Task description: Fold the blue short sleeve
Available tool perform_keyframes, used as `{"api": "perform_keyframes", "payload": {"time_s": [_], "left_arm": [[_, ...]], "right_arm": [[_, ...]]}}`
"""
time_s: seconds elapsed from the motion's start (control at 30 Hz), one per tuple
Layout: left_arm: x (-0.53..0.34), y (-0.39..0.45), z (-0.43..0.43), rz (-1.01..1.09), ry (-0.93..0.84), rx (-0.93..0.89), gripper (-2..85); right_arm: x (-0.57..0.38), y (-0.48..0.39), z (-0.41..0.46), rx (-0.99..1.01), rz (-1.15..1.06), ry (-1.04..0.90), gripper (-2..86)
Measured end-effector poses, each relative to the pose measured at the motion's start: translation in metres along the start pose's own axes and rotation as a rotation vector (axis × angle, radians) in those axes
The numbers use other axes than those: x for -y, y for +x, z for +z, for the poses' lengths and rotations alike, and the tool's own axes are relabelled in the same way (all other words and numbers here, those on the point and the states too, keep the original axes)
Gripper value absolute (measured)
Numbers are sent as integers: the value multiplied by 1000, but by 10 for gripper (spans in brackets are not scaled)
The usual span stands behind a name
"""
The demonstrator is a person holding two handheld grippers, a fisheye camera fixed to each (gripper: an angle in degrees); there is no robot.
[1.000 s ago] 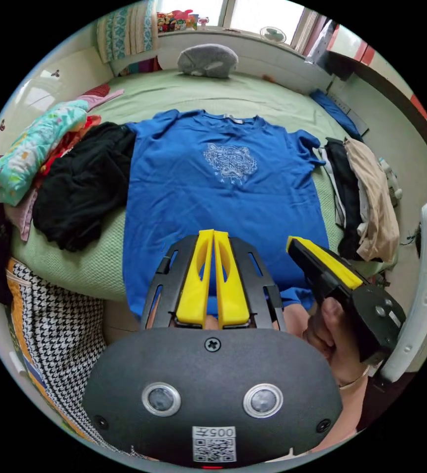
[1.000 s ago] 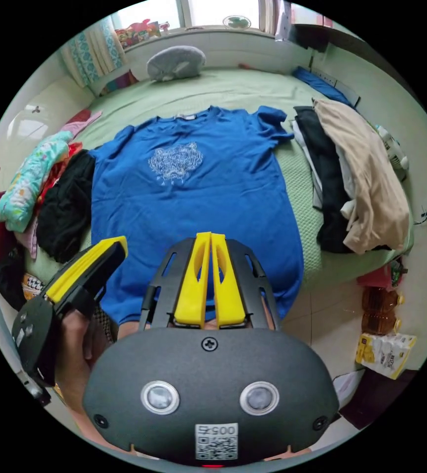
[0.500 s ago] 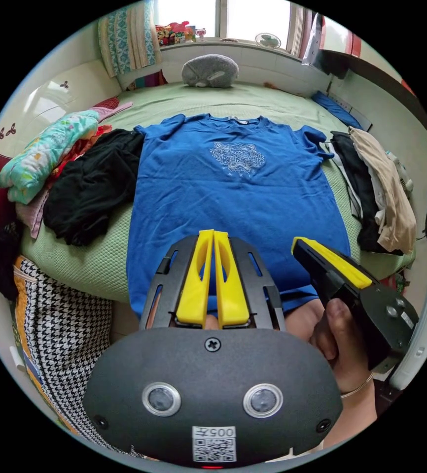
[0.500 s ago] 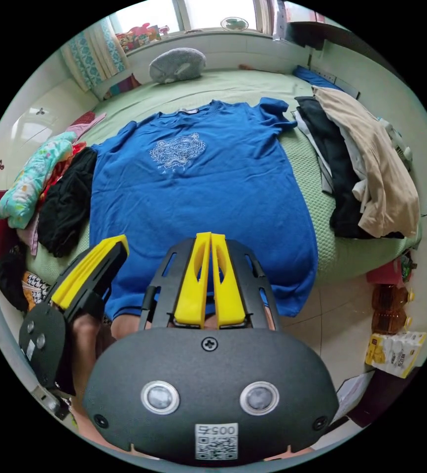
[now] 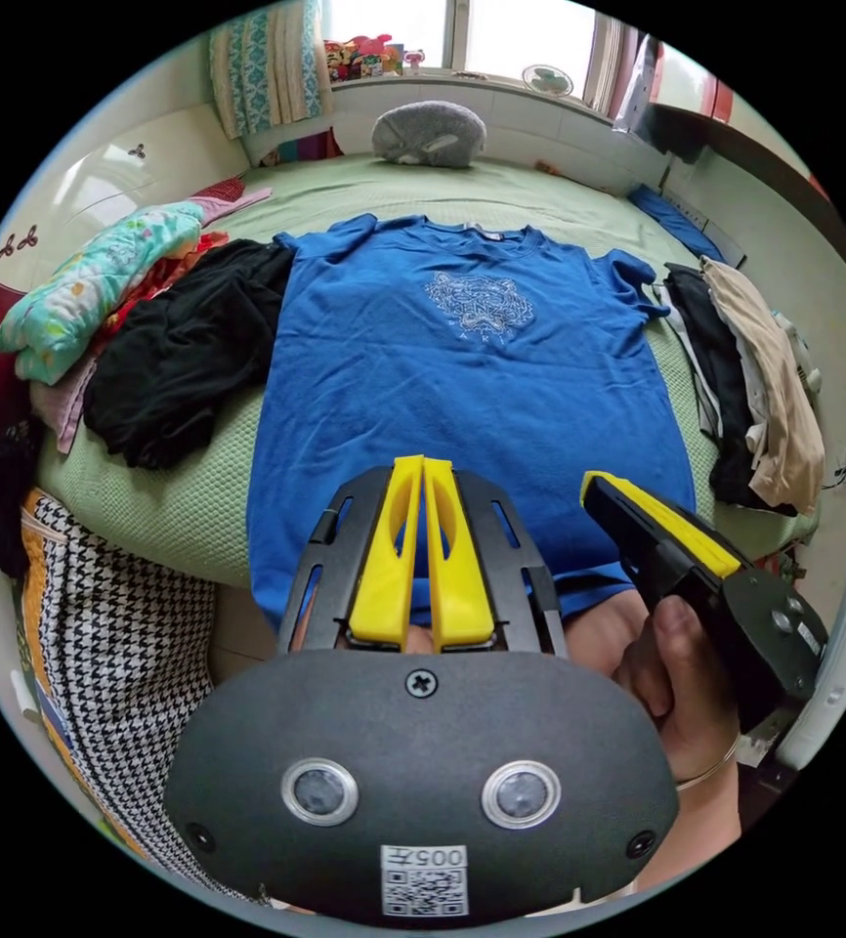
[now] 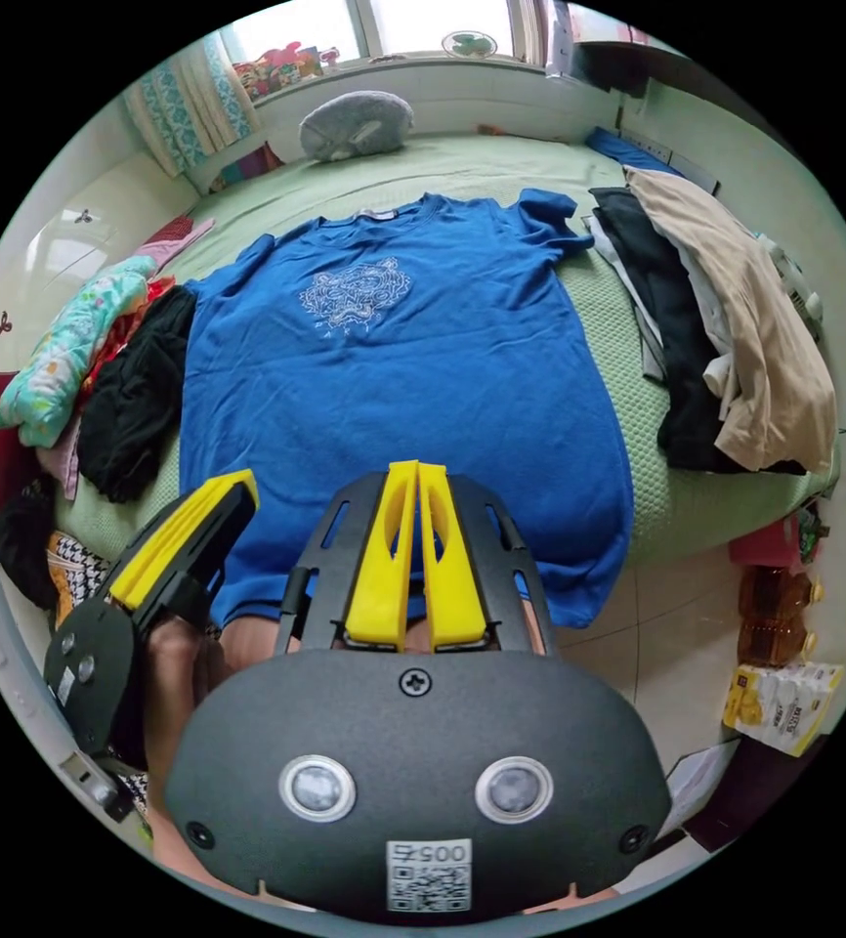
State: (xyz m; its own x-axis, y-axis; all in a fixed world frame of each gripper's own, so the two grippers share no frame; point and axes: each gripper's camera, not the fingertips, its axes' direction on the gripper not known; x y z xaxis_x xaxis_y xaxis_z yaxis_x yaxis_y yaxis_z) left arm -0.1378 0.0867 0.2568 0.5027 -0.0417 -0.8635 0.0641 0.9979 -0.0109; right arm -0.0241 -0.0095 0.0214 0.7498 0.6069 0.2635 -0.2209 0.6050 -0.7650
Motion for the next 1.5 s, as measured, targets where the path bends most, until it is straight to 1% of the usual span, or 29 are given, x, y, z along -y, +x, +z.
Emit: {"api": "perform_keyframes", "payload": {"time_s": [0.23,0.43,1.0,1.5], "left_arm": [[-4,11,7,26,14,26,-7],[-5,9,15,5,10,-1,-7],[-6,11,33,11,0,1,-7],[-6,0,42,-28,1,-16,-7]], "right_arm": [[1,-5,5,-17,-35,4,-13],[3,-4,9,6,-29,4,-13],[8,-12,23,2,-61,-9,-13],[11,-13,30,4,-69,-13,-12]]}}
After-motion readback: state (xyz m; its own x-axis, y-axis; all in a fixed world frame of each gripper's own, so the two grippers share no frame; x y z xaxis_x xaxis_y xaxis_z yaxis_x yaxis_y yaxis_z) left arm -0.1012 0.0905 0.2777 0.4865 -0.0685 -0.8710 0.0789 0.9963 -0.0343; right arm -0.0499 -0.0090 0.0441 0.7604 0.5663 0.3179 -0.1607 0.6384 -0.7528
